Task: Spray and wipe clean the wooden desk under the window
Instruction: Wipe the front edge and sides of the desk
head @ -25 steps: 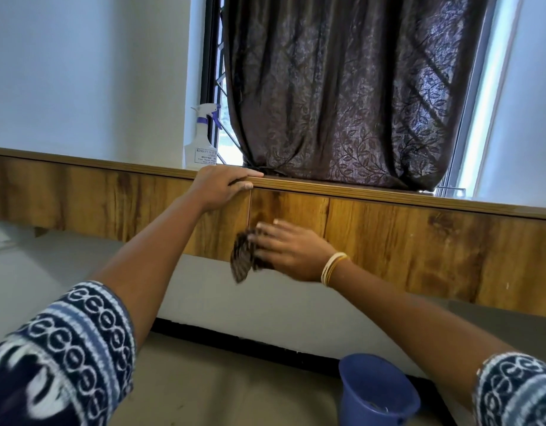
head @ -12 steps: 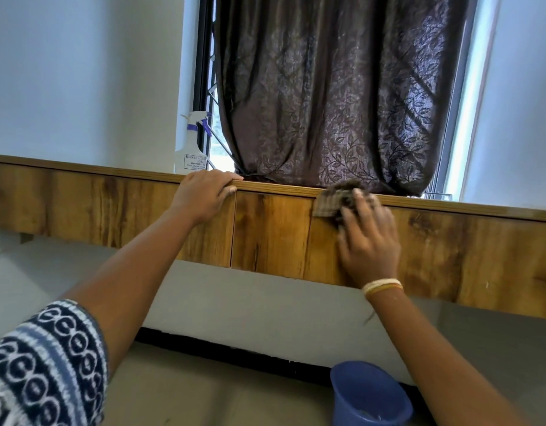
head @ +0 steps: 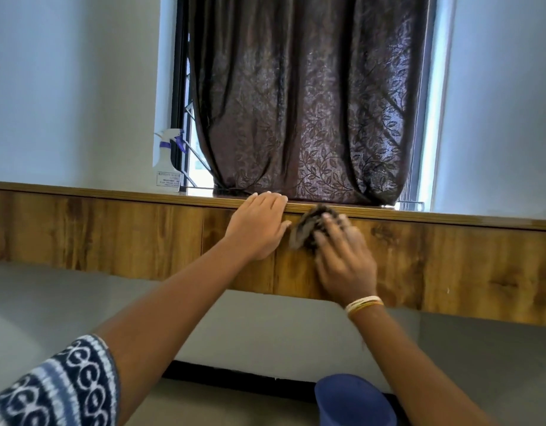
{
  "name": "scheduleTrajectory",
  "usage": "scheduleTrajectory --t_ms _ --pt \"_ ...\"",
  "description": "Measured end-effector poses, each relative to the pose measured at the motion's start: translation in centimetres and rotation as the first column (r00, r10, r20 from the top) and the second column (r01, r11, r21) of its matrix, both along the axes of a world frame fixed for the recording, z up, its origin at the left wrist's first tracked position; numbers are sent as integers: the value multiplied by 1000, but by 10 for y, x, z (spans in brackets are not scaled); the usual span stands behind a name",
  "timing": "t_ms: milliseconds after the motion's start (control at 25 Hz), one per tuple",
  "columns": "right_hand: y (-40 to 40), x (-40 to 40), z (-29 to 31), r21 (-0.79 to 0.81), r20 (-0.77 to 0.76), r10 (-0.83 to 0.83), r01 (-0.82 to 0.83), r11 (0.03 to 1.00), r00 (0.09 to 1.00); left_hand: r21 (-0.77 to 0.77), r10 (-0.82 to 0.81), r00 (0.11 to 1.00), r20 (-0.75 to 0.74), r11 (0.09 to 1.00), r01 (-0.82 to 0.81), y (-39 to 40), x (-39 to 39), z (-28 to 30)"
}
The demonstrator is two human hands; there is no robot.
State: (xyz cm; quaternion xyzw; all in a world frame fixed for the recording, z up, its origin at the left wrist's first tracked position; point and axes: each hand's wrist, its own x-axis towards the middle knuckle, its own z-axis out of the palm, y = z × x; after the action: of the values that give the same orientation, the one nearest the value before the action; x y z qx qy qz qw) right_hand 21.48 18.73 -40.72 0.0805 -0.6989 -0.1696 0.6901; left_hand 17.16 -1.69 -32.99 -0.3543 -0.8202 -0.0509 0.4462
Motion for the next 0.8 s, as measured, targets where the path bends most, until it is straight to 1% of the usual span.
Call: scheduleTrajectory --t_ms 120,200,280,360,440,480,520,560,600,640,720,760,800 --pt "63 32 8 -201 -151 -93 62 978 984 -23 69 997 -31 997 -70 10 -7 -1" --pt "104 56 1 -372 -223 -155 62 926 962 -1 130 989 -72 991 -130 16 -8 -6" --pt "127 69 -13 -593 -287 -203 -8 805 936 36 159 981 -114 987 -156 20 -10 -11" --pt "126 71 -25 -768 -337 -231 -125 628 912 80 173 970 -168 984 -161 22 -11 -15" --pt "111 70 -31 -865 -361 -252 -221 450 898 106 165 970 -178 983 -148 25 -9 -16" --pt "101 68 -34 -884 -359 -253 -241 400 898 111 166 972 -166 983 -149 26 -8 -15" --pt "91 64 -38 -895 -345 -247 -238 377 906 111 165 974 -152 983 -150 27 -7 -15" --pt "82 59 -40 -900 -322 -233 -221 375 917 109 159 977 -142 984 -144 27 -7 -15" --pt "72 53 -43 -899 -296 -217 -194 392 930 106 145 980 -140 986 -130 25 -6 -14" --pt "62 46 -46 -886 -275 -198 -168 432 941 91 121 982 -144 990 -108 23 -7 -13" --pt "34 31 -51 -816 -232 -139 -115 567 963 -5 16 990 -142 1000 -17 10 -11 -5" --pt "19 22 -54 -765 -195 -99 -89 638 976 -80 -42 992 -118 996 32 -1 -13 3" --pt "1 12 -56 -707 -150 -59 -66 704 987 -143 -66 994 -85 988 53 -18 -15 11"
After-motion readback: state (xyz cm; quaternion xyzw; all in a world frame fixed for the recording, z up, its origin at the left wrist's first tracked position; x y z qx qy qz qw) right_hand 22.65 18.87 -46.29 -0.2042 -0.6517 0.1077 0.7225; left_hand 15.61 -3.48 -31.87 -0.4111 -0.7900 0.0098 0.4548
